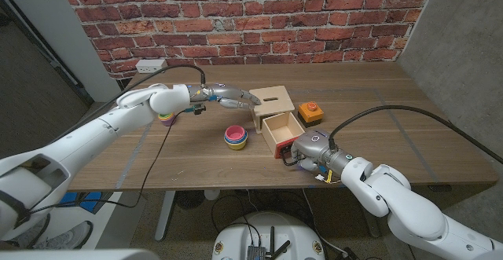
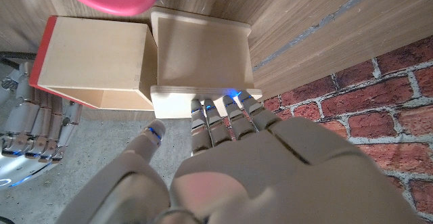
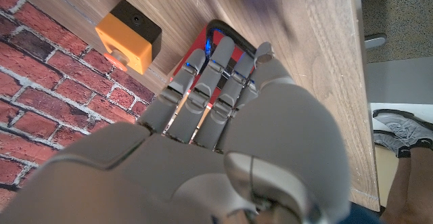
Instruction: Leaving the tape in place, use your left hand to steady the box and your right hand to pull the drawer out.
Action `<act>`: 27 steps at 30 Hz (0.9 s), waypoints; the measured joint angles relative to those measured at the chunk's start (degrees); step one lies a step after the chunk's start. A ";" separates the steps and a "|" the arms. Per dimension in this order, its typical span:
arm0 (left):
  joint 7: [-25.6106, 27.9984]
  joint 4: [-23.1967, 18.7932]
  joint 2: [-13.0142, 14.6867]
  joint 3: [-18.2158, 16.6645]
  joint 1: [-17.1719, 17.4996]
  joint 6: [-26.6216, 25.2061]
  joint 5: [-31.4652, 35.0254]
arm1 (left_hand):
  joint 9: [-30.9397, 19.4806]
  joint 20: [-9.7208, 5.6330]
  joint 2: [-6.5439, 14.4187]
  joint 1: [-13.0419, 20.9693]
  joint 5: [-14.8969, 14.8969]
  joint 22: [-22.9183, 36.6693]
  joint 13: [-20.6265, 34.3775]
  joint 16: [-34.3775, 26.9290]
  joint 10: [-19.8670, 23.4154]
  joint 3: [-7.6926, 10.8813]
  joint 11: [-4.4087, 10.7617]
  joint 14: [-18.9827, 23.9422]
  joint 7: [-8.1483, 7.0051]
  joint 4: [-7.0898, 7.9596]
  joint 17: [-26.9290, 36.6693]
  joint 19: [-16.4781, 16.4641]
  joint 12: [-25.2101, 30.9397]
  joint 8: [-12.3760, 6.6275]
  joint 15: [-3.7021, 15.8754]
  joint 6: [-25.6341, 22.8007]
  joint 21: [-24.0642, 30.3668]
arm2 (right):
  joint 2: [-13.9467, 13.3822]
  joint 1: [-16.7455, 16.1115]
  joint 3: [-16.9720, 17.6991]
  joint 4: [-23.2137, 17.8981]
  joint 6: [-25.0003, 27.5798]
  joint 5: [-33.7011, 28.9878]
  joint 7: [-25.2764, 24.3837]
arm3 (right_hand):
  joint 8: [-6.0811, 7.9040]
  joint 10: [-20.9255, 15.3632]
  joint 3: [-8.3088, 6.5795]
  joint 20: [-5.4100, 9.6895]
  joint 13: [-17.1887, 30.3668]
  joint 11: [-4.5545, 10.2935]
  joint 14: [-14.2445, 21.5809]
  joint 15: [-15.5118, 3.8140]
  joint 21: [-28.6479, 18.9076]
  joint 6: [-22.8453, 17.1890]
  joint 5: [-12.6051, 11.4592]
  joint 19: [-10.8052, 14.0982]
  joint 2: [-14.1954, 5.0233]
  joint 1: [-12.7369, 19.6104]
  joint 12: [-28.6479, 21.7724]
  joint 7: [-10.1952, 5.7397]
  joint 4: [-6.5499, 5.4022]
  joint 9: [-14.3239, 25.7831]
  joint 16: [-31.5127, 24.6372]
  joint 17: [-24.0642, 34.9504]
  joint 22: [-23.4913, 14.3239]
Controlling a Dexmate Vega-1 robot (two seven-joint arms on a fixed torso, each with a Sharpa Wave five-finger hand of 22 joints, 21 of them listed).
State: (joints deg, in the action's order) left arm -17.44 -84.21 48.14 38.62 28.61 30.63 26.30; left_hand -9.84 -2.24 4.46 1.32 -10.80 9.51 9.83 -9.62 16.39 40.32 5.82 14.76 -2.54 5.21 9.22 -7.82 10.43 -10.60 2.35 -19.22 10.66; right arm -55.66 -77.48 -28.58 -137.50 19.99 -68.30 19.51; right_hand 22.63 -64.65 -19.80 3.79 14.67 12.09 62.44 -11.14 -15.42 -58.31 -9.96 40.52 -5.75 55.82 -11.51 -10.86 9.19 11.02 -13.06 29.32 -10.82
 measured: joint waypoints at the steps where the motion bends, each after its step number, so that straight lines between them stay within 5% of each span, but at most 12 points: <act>1: -0.01 0.03 -0.02 0.02 -0.02 0.01 0.00 | 0.00 0.00 0.00 0.00 0.00 0.00 0.00 0.00 0.00 0.00 0.00 0.00 0.00 0.00 -0.01 0.00 0.00 0.00 0.00 0.00 0.00 | -0.03 -0.06 0.05 -0.07 0.02 0.00 0.06 | 0.00 0.00 0.00 0.00 0.02 0.00 0.00 0.00 0.00 0.01 0.00 0.00 0.00 0.00 0.00 0.00 0.00 0.00 0.05 0.00 0.00; 27: 0.46 1.51 -0.78 0.63 -0.63 0.28 -0.23 | 0.01 0.00 0.00 0.00 0.00 0.00 -0.02 0.03 0.29 0.31 -0.29 -0.02 0.21 -0.31 0.00 0.00 -0.01 0.00 0.01 -0.21 0.00 | -1.01 -1.88 1.75 -2.08 0.60 -1.07 2.59 | 0.28 0.12 0.02 0.00 0.17 -0.11 0.08 0.16 0.00 0.08 -0.04 0.00 0.22 0.22 -0.02 -0.09 0.02 0.00 -0.23 0.05 0.00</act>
State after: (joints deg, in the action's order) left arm -16.98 -82.70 47.36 39.25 27.98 30.91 26.08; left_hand -9.83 -2.24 4.46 1.32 -10.80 9.51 9.80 -9.60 16.68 40.64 5.54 14.73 -2.34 4.89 9.23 -7.82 10.42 -10.60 2.36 -19.43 10.66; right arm -56.67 -79.36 -26.82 -139.57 20.59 -69.37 22.10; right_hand 22.91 -64.53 -19.78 3.79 14.84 11.98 62.52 -10.98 -15.42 -58.23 -10.00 40.52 -5.52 56.04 -11.53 -10.95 9.21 11.02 -13.30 29.37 -10.82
